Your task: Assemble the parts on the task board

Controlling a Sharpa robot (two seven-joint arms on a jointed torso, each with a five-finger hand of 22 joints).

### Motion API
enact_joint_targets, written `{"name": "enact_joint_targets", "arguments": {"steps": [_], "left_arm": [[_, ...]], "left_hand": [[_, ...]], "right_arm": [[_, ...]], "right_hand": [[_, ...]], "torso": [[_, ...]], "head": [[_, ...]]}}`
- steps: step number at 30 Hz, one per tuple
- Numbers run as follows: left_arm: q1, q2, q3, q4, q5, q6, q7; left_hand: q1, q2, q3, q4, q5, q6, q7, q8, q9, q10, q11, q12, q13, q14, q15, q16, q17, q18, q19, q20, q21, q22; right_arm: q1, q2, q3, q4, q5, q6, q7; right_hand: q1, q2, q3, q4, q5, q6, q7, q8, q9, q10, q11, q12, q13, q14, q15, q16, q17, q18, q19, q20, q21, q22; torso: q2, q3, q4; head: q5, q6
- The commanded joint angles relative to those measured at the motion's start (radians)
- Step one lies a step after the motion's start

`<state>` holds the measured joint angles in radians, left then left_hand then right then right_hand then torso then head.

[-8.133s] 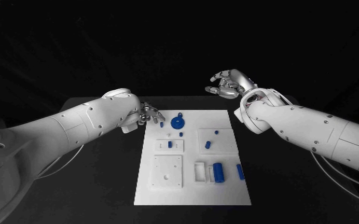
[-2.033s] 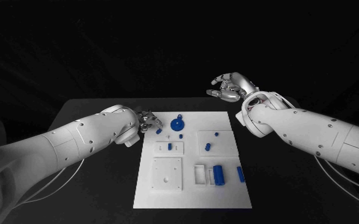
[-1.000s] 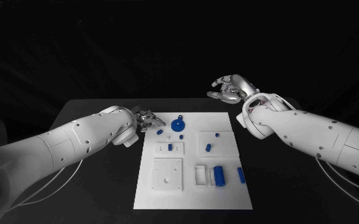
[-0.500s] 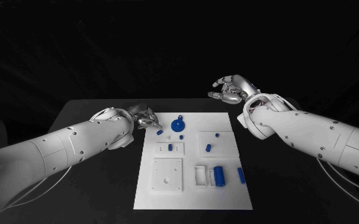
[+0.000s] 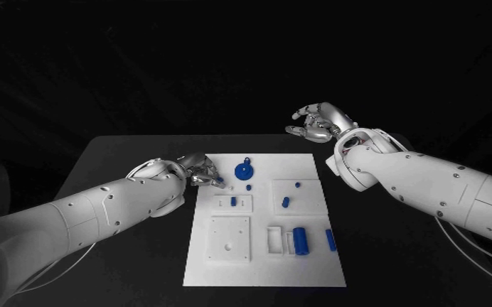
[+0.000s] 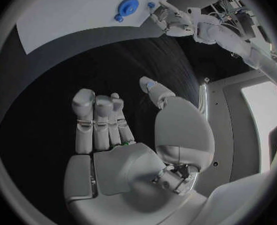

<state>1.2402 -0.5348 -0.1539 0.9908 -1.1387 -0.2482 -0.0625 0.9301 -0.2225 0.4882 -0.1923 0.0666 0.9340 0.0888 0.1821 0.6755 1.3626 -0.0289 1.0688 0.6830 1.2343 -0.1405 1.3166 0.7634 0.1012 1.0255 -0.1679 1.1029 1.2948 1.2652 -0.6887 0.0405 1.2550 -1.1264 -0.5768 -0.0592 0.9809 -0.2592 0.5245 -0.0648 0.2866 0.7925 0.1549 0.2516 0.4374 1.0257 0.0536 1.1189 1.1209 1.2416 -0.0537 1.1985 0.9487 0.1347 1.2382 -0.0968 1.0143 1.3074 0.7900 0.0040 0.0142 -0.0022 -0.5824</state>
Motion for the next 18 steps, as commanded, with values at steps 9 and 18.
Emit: {"name": "enact_joint_targets", "arguments": {"steps": [9,18], "left_arm": [[-0.014,0.019,-0.001,-0.027,-0.029,-0.021,0.024],[-0.015,0.028,-0.002,-0.042,-0.029,-0.005,0.013]], "left_hand": [[0.017,0.025,0.007,0.011,0.003,-0.001,-0.004,0.005,-0.002,-0.004,-0.002,-0.004,-0.001,-0.005,0.0,-0.003,0.004,0.018,-0.006,-0.065,-0.002,0.0],[0.068,0.098,0.016,-0.012,0.014,0.013,-0.008,0.017,-0.003,-0.003,-0.006,-0.003,-0.001,-0.004,-0.004,-0.003,0.007,0.017,-0.009,-0.065,0.003,0.004]], "right_arm": [[-0.002,-0.001,0.0,0.001,-0.003,0.011,0.01],[-0.002,0.0,0.0,0.001,-0.003,0.011,0.011]], "right_hand": [[0.006,0.007,-0.002,0.002,0.004,-0.007,0.012,0.003,0.001,-0.004,-0.001,0.007,-0.002,0.002,-0.005,-0.003,0.001,0.127,0.0,-0.005,-0.005,0.004],[0.006,0.007,-0.002,0.002,0.004,-0.007,0.012,0.003,0.001,-0.004,-0.001,0.007,-0.002,0.002,-0.005,-0.003,0.001,0.127,0.0,-0.005,-0.005,0.004]], "torso": [[0.001,0.0018,-0.0001],[0.0,0.0018,-0.0004]], "head": [[-0.004,-0.002],[-0.004,-0.003]]}}
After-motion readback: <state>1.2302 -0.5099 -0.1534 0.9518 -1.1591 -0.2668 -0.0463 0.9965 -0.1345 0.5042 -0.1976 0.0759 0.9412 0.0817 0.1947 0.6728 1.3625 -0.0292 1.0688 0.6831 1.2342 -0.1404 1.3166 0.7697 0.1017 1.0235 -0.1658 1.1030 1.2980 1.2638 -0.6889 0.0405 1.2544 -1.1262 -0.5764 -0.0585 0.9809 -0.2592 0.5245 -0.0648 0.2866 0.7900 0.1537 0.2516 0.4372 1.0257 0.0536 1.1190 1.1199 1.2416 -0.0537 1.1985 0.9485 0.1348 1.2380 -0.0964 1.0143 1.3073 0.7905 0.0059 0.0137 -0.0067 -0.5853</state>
